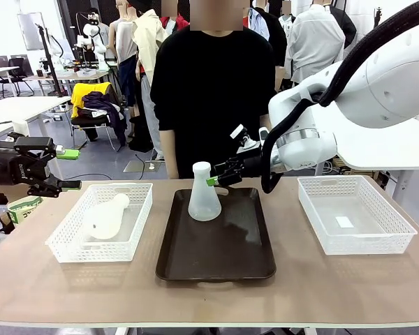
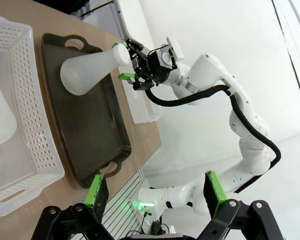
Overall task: Prepare the laboratory tools.
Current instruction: Place the picked Big flask upright in the Handle tray as instructed by the person, then pick up the Big flask that the person points to.
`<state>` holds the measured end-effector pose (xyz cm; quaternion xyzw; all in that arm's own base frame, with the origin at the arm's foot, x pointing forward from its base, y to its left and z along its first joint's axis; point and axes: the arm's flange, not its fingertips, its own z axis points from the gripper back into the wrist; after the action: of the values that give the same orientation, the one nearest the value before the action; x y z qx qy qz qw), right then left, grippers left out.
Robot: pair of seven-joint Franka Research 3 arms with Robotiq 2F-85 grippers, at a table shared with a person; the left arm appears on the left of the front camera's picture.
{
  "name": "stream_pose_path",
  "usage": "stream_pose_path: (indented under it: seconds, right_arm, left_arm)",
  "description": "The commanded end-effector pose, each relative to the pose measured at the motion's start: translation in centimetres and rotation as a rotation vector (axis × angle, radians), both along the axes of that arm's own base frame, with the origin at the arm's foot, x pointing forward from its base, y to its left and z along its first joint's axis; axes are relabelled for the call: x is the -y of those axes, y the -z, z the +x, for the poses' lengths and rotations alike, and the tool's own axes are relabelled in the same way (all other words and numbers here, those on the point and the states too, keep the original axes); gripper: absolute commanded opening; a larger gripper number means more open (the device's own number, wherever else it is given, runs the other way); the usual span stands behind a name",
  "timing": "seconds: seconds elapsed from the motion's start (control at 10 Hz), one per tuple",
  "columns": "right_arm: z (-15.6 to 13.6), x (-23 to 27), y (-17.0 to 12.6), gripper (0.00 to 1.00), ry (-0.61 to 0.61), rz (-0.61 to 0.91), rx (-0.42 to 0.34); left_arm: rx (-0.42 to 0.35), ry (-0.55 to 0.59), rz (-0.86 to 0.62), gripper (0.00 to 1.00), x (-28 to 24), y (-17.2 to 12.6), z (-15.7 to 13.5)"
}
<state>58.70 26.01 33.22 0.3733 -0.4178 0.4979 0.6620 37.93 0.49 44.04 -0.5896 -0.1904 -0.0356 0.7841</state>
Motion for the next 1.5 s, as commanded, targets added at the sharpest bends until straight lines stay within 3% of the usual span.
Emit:
stream_pose_path:
  seconds: [0.0, 1.0, 1.4]
  right_arm:
    - [0.1, -0.6, 0.4, 1.0, -0.004, 0.01, 0.004]
    - [-0.1, -0.3, 0.2, 1.0, -0.006, 0.001, -0.003]
    - [-1.4, 6.1, -3.7, 1.0, 0.031, -0.051, -0.043]
  left_arm:
    - [0.025, -0.002, -0.023, 1.0, 0.0, 0.2, 0.0]
    - [0.025, -0.002, -0.023, 1.0, 0.0, 0.2, 0.0]
    - [0.025, -0.002, -0.023, 1.0, 0.0, 0.2, 0.0]
